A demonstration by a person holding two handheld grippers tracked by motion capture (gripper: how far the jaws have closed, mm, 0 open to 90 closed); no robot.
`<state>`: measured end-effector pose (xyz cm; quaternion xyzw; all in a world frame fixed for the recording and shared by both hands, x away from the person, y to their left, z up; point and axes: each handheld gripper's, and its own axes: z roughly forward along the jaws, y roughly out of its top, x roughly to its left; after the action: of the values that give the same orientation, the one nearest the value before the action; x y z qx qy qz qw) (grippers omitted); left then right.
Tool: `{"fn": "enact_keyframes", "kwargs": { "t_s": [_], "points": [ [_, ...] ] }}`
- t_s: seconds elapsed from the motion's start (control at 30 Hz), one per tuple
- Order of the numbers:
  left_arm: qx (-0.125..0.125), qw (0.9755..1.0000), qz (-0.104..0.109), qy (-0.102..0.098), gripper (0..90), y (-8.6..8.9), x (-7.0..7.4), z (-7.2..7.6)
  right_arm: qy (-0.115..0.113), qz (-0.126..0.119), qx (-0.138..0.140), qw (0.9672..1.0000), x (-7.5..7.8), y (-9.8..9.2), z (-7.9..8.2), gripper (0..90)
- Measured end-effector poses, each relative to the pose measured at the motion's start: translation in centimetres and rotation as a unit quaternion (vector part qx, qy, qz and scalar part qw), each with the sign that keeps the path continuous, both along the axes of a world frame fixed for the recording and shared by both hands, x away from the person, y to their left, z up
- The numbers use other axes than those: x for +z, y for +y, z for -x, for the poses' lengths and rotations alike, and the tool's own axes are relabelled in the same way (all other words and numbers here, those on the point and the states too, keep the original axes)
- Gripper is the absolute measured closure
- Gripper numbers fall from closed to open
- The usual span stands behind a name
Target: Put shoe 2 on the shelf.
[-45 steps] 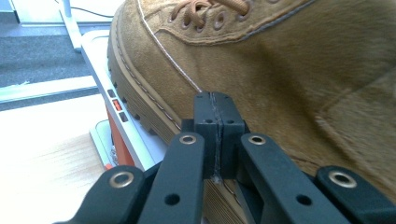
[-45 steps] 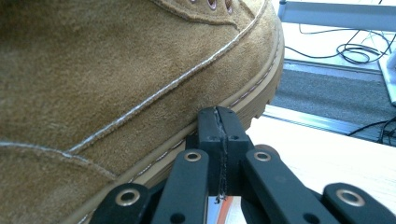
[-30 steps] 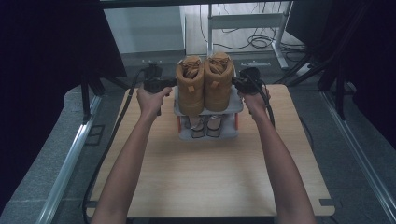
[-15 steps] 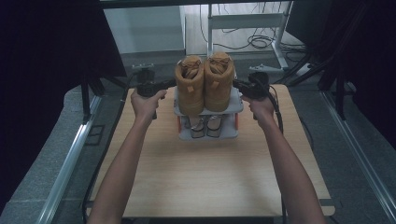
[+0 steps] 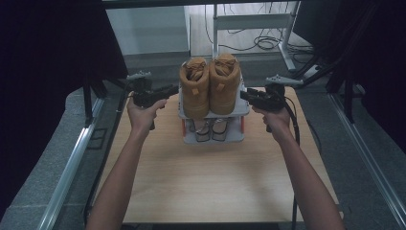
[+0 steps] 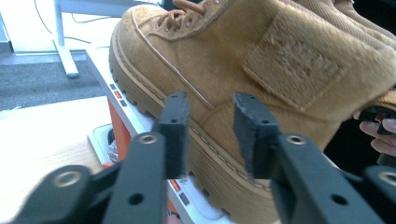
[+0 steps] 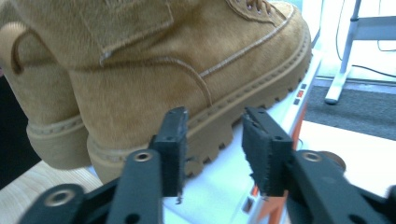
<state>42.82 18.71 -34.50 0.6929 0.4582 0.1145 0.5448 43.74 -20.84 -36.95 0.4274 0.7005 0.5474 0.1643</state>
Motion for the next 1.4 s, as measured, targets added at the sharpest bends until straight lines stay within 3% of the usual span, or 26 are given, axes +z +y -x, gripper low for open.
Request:
{"fn": "enact_keyframes", "kwargs": {
  "t_s": [0.13, 0.33, 0.7, 1.2, 1.4],
  "points": [
    [-0.009, 0.9999, -0.008, -0.01, 52.6, 0.1, -0.4, 1.2, 0.001, -0.013, 0.004, 0.9999, -0.4, -0.7, 0.9, 52.1],
    [-0.017, 0.9998, 0.002, -0.012, 46.2, 0.9, -1.5, 2.8, -0.003, -0.028, 0.004, 0.9996, -1.1, -1.6, 2.9, 48.2],
    [-0.027, 0.9995, 0.01, -0.011, 42.4, 2.5, -5.4, 6.2, -0.02, -0.008, 0.005, 0.9997, -2.7, -2.4, 6.7, 46.3],
    [-0.032, 0.9993, 0.013, 0.012, 39.8, 3.8, -11.9, 10.7, -0.023, 0.002, 0.013, 0.9997, -8.1, -3.4, 11.5, 45.0],
    [-0.026, 0.9995, -0.006, 0.019, 39.5, 3.8, -14.1, 12.5, -0.009, -0.001, 0.013, 0.9999, -10.9, -3.6, 13.5, 44.9]
  ]
}}
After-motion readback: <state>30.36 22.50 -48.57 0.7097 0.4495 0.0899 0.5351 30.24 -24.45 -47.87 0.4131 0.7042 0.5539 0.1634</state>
